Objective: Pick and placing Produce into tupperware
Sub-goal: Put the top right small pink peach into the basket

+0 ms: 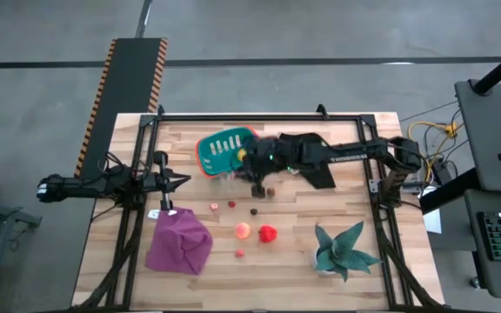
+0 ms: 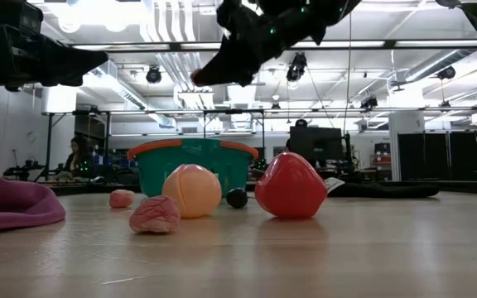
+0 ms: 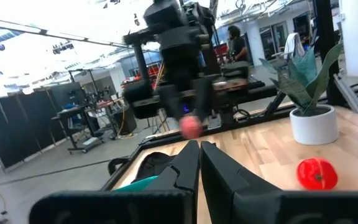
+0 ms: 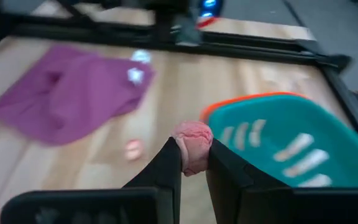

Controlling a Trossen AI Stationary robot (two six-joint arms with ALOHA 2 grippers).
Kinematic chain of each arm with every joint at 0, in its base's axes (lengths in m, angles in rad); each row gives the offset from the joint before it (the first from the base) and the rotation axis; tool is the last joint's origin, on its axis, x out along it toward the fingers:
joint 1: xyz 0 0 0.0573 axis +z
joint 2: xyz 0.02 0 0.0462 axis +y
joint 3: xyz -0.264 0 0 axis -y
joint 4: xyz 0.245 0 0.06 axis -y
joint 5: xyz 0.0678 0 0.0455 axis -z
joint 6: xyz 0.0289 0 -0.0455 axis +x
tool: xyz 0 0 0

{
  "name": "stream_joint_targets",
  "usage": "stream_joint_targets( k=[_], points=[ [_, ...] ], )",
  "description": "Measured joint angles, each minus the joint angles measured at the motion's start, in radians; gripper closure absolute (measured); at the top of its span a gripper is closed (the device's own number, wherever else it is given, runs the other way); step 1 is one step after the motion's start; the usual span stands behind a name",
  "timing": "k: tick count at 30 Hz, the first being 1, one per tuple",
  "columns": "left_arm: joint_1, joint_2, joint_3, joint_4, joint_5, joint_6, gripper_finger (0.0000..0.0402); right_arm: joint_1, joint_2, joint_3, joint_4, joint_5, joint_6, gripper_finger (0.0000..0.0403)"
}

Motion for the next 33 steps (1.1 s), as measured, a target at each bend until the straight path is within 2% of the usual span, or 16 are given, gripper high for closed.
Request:
stream_joint_targets(
  k=[9,14,22,33],
  points=[
    [0.0,0.0,0.0,0.0,-0.004,0.04,0.04,-0.117,0.001,0.007,0.053,0.071,0.075,0.0358],
    [0.0,0.0,0.0,0.003,-0.027,0.042,0.04,-0.133,0.031,0.102,-0.027,0.137,0.108,0.0358],
    [0.002,-0.002,0.0,0.032,-0.039,0.042,0.04,-0.177,0.239,0.474,-0.478,0.218,0.172,0.0358],
    [0.002,-0.001,0.0,0.03,-0.047,0.041,0.04,-0.21,0.549,0.947,-0.862,0.275,0.206,0.0359]
  ],
)
